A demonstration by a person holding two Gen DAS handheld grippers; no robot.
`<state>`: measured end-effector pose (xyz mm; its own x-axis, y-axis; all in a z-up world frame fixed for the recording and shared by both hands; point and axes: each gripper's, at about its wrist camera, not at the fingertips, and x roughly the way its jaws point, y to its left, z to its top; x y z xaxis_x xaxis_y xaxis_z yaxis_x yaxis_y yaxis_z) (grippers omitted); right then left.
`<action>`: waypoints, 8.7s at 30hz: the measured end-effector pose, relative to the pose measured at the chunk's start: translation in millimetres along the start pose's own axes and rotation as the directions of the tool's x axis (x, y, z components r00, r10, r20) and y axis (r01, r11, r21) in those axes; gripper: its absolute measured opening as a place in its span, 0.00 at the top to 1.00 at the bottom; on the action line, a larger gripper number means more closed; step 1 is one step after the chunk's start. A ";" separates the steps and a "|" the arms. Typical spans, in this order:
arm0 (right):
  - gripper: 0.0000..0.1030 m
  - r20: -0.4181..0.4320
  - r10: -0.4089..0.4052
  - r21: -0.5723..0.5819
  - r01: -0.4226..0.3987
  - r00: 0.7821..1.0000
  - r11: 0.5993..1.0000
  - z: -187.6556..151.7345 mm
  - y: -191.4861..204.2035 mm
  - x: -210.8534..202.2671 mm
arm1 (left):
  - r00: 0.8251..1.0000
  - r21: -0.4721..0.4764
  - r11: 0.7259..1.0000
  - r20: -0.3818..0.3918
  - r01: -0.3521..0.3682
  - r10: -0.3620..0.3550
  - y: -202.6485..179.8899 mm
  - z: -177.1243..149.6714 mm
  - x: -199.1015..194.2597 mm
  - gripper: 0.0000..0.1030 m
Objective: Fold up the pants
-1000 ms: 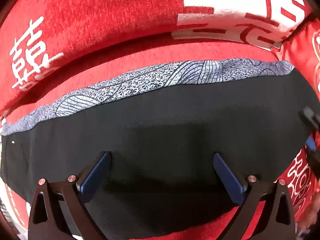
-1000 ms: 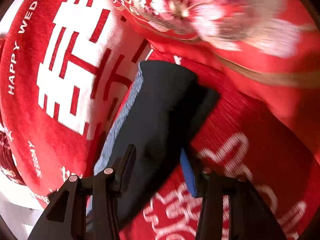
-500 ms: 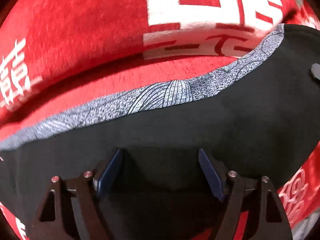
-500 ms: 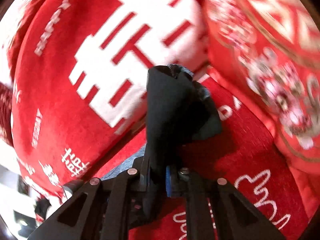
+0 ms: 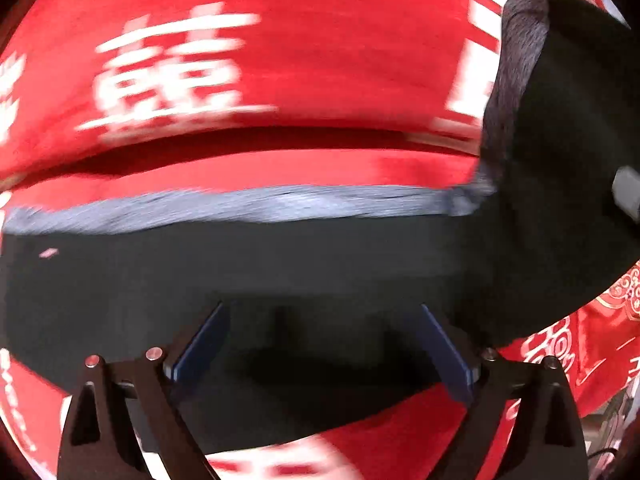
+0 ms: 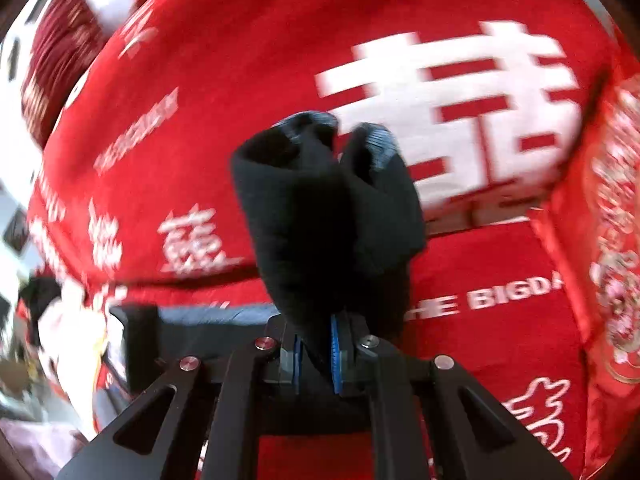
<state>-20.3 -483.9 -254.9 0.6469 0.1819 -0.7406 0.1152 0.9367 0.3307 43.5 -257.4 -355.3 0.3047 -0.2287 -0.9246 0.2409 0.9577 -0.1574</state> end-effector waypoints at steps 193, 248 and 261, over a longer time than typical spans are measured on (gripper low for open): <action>0.32 -0.681 -0.108 -0.271 -0.113 0.724 0.956 -134.3 222.1 172.5 | 0.984 -0.439 0.888 0.038 -0.138 0.172 307.3 -11.4 -7.1 0.60; 0.22 -0.914 -0.172 -0.348 -0.492 0.367 0.798 -71.8 490.0 340.2 | 0.853 0.043 0.862 0.180 -0.505 0.490 222.2 -17.9 -1.9 0.59; 0.85 -0.868 0.096 -0.190 -0.504 0.488 0.842 -24.4 398.3 284.4 | 0.887 0.074 0.913 0.282 -0.401 0.367 167.5 4.5 -61.2 0.59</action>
<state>191.2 -51.8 -348.1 -0.3275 0.4380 -0.8372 -0.3725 0.7545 0.5404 69.3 -83.8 -323.4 0.6181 0.0996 -0.7797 0.1656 0.9532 0.2530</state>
